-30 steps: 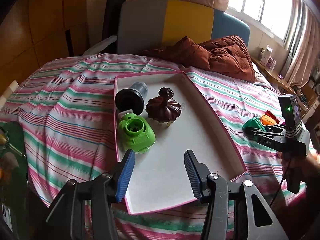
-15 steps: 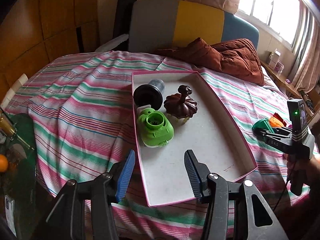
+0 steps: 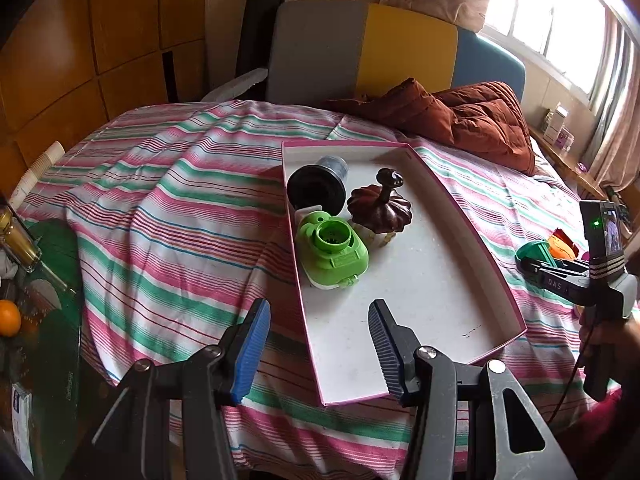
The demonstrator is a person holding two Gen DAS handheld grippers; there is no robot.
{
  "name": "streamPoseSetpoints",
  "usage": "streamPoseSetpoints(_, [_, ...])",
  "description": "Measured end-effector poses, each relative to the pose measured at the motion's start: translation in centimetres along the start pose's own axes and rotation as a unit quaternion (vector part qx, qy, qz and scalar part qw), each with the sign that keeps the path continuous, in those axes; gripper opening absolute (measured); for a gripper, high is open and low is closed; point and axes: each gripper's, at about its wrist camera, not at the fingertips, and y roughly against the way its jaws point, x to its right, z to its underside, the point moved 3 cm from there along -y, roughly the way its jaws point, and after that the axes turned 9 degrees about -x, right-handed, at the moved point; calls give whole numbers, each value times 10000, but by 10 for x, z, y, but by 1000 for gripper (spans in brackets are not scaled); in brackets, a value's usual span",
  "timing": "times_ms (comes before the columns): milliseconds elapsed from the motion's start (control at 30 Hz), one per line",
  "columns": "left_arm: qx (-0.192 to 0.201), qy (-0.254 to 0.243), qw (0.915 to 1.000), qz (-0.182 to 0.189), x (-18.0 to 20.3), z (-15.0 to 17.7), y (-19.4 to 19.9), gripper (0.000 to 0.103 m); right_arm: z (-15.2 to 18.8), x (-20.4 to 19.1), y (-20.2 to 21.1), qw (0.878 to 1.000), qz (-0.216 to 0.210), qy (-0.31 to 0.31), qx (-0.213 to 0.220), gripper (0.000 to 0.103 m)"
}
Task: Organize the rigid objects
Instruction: 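Hold the teal spool with the right gripper near the toy pile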
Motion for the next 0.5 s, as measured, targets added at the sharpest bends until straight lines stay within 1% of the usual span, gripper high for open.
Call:
streamPoseSetpoints(133, [17,6,10000,12,-1,1,2,52,0,1,3,9999,-38,-133,-91,30])
streamPoseSetpoints(233, [14,14,10000,3,-3,2,2,52,0,7,8,9980,-356,-468,-235,30])
streamPoseSetpoints(333, [-16,38,10000,6,-5,3,0,52,-2,6,25,9967,-581,-557,-81,30])
streamPoseSetpoints(500, [-25,74,10000,25,-7,5,-1,52,-13,-20,64,9946,-964,-262,275,30])
